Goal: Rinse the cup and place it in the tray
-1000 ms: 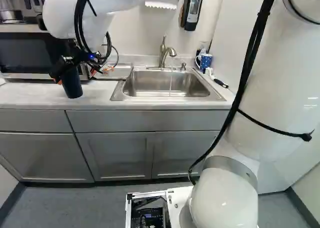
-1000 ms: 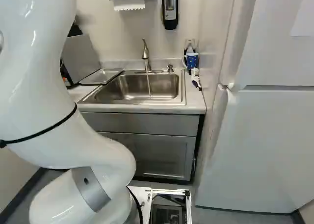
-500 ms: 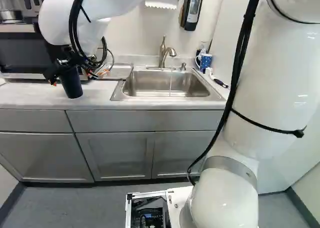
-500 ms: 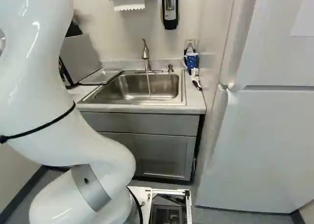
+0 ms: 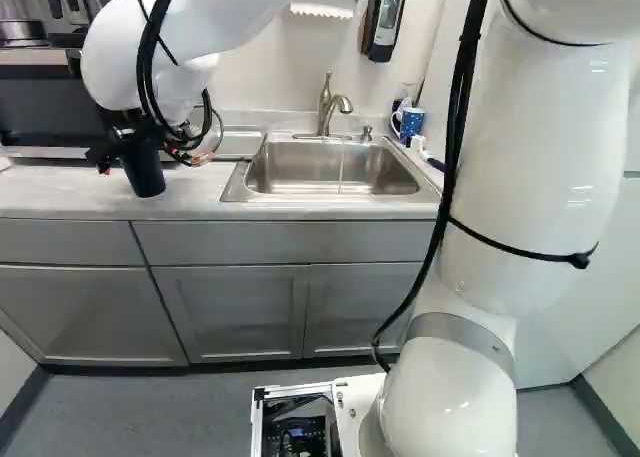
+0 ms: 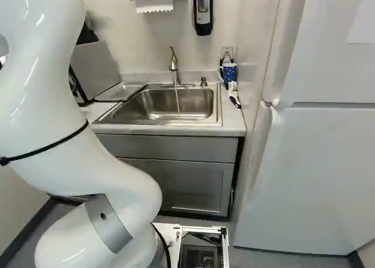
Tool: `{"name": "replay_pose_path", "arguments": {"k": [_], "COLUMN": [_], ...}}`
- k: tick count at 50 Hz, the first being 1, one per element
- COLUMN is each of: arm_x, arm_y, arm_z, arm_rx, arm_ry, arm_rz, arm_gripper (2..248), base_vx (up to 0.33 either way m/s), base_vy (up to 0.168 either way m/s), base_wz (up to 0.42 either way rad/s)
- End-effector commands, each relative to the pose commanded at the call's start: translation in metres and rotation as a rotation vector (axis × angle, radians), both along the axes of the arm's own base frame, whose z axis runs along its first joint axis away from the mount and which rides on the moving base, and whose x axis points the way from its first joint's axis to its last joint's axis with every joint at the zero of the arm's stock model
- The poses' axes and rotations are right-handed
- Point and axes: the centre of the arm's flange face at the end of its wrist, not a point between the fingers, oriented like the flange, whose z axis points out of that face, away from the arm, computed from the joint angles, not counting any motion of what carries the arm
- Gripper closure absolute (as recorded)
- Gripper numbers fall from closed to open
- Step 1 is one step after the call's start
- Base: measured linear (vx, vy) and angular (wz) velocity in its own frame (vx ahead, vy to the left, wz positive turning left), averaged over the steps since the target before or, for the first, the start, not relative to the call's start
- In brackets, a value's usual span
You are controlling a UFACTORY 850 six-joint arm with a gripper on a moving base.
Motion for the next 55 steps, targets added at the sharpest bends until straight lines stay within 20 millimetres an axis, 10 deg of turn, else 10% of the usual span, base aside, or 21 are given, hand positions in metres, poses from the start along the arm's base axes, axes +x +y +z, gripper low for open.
{"name": "replay_pose_path", "arguments": {"k": [55], "arm_x": [-0.004], "arm_y": [-0.01], "arm_z": [-0.041], "arm_rx": [0.14], "arm_ry": [-0.115], "arm_rz": [-0.005], "arm_gripper": [3], "base_vx": [0.0], "base_vy": [0.0], "base_wz": [0.0]}}
